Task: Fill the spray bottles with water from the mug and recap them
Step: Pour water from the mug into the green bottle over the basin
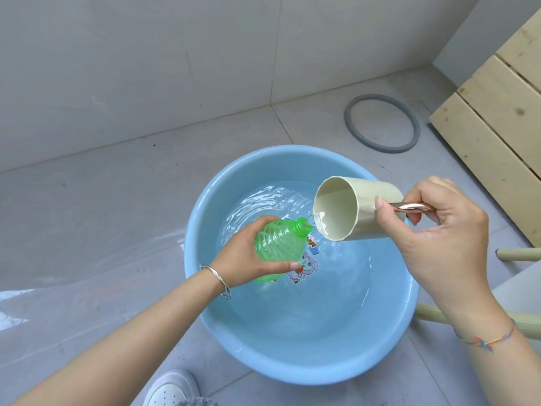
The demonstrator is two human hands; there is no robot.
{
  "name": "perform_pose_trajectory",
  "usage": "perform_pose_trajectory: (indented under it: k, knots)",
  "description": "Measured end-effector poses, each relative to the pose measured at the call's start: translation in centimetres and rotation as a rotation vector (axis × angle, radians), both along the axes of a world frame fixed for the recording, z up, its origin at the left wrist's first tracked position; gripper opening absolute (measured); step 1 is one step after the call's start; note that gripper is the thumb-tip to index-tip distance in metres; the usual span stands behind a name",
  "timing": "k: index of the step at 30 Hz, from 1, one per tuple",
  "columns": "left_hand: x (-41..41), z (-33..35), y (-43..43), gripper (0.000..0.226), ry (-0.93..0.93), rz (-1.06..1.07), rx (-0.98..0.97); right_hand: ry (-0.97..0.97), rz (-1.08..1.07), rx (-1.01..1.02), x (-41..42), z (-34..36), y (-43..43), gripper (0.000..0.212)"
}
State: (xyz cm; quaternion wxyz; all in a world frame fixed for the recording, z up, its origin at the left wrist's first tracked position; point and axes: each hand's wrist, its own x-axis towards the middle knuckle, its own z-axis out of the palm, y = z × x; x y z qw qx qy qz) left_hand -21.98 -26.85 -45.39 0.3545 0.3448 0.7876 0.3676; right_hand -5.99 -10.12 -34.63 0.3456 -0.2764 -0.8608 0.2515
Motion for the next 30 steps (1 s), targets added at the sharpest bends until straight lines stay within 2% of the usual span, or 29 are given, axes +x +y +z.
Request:
perform_pose_trajectory:
  k: [17, 30]
  knots:
    - [0.3, -0.4, 0.0, 0.079, -0.008, 0.017, 0.002, -0.064, 0.041, 0.245, -0.9, 0.9, -0.9, 0.034]
    - [0.4, -0.5, 0.0, 0.078, -0.021, 0.027, 0.006, -0.044, 0.113, 0.429, -1.7, 0.9, -1.7, 0.034]
